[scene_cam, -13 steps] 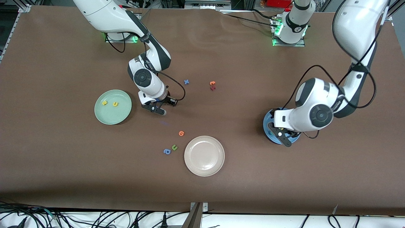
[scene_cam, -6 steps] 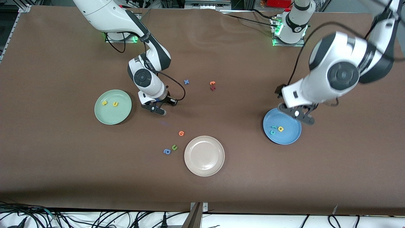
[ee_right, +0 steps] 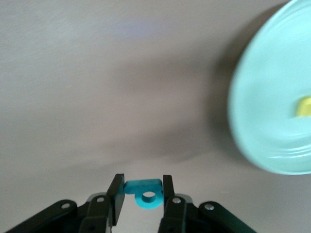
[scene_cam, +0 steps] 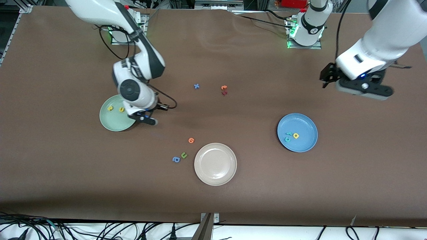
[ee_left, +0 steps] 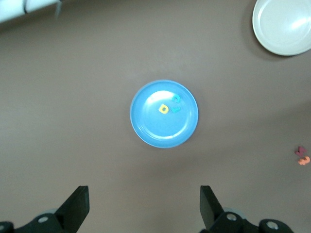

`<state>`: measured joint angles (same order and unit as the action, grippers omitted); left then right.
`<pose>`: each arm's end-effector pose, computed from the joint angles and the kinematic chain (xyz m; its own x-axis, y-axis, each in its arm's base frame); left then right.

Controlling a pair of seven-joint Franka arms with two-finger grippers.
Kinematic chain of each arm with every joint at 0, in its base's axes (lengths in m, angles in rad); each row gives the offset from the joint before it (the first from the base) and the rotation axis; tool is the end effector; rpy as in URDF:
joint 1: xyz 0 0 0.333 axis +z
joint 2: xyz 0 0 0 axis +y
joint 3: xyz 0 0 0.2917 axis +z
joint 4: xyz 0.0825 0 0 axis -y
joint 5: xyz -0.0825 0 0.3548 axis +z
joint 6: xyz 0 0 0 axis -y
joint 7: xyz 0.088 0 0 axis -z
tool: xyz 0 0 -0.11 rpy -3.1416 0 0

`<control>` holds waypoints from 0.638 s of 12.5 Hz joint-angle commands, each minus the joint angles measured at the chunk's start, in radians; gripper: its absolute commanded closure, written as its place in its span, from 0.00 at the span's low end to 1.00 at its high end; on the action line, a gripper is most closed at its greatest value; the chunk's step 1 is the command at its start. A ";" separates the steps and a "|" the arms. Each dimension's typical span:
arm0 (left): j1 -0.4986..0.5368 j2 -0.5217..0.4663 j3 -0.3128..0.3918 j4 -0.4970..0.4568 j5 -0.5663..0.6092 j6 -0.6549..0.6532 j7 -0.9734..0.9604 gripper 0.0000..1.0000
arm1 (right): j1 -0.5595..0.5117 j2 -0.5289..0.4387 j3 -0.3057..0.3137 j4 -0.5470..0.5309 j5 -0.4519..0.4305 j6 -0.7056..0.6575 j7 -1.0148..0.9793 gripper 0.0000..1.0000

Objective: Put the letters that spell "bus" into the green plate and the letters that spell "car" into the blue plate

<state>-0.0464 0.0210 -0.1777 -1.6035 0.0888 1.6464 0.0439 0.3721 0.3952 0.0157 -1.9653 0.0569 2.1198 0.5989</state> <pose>0.5264 -0.1097 0.5787 0.9624 -0.2710 0.0182 -0.2685 -0.9595 -0.0857 0.5139 0.2127 0.2489 0.9423 -0.2491 -0.2235 -0.2328 -0.9677 0.0967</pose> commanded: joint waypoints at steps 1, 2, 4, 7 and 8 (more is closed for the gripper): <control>-0.052 -0.012 0.079 -0.027 -0.067 0.029 0.022 0.00 | 0.004 -0.028 -0.123 -0.004 0.000 -0.090 -0.216 0.83; -0.029 -0.006 0.075 -0.029 -0.069 0.017 0.021 0.00 | 0.004 -0.024 -0.175 -0.013 0.001 -0.092 -0.304 0.83; -0.015 -0.012 0.066 -0.021 -0.070 -0.032 0.022 0.00 | -0.004 -0.004 -0.233 -0.055 0.015 -0.052 -0.413 0.83; 0.049 -0.009 0.038 -0.010 -0.101 -0.073 0.037 0.00 | -0.022 0.001 -0.238 -0.130 0.046 0.043 -0.433 0.83; 0.116 -0.010 -0.038 -0.010 -0.098 -0.073 0.039 0.00 | -0.022 0.008 -0.237 -0.135 0.081 0.049 -0.435 0.83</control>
<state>-0.0262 0.0197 -0.1323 -1.6222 0.0208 1.5943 0.0496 0.3430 0.4090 -0.2235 -2.0714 0.0841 2.1395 0.1830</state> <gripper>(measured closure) 0.000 0.643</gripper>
